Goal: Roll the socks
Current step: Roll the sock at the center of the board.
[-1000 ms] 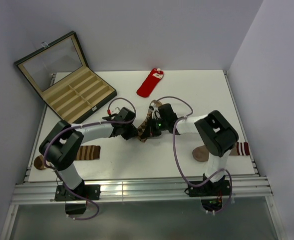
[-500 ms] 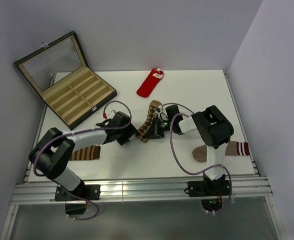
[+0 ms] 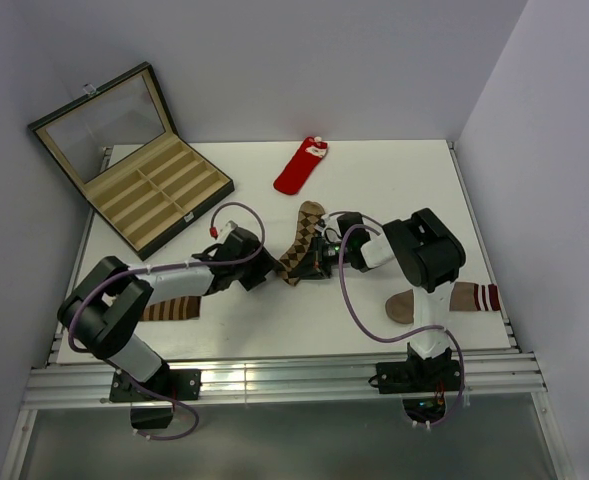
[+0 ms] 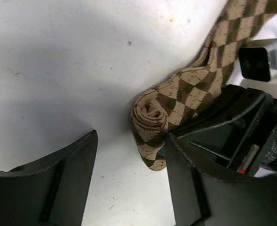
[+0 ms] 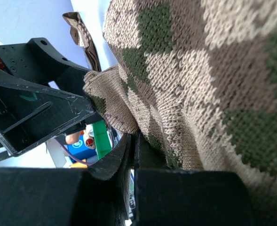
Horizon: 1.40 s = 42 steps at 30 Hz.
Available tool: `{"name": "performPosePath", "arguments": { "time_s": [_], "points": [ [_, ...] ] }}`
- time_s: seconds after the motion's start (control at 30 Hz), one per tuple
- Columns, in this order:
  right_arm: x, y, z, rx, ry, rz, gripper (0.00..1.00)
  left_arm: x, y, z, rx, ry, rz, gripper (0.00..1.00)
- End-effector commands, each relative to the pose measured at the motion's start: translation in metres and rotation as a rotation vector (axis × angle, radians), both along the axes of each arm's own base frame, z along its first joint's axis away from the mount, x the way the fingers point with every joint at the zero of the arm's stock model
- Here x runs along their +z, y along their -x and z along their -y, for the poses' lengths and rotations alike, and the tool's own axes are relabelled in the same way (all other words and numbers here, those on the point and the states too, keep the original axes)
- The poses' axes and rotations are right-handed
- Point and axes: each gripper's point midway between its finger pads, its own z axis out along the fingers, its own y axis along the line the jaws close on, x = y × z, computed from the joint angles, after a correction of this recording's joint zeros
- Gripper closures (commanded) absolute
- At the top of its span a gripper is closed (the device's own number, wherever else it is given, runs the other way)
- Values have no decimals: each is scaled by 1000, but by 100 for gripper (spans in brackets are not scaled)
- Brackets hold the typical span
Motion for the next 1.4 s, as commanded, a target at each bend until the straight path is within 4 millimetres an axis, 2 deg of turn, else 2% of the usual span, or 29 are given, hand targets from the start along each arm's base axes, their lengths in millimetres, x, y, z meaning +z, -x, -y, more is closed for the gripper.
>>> {"name": "performPosePath", "arguments": {
  "time_s": [0.0,0.07,0.23,0.43,0.77,0.87,1.03,1.07,1.1,1.17,1.2,1.23,1.3,1.37],
  "points": [
    [-68,25,31,-100,220,-195,99,21,-6,7,-45,48,113,34],
    [-68,24,31,-102,210,-203,99,31,-8,9,-56,75,163,33],
    [-69,24,30,-106,207,-211,99,31,-4,10,-87,84,195,36],
    [-68,22,31,-108,213,-204,99,14,-3,14,-108,67,154,44],
    [-68,20,32,-107,230,-194,99,-4,-6,19,-122,36,97,56],
    [-69,19,34,-106,251,-183,98,-11,-6,19,-122,11,68,58],
    [-67,16,37,-100,288,-147,96,-26,-3,11,-106,-55,-1,68],
    [-67,16,39,-103,300,-141,94,-25,-4,13,-105,-61,-8,69],
    [-66,13,39,-102,305,-128,93,-35,0,7,-98,-97,-46,72],
    [-62,12,40,-93,316,-103,90,-40,1,5,-96,-130,-78,74],
    [-62,9,41,-99,331,-86,89,-51,7,-3,-94,-176,-125,75],
    [-56,8,40,-83,339,-51,86,-50,5,-1,-94,-185,-129,76],
    [-52,0,42,-70,383,38,77,-55,8,-2,-100,-208,-149,76],
    [-37,-2,36,-36,410,122,69,-54,7,-1,-102,-213,-150,77]
  ]
}}
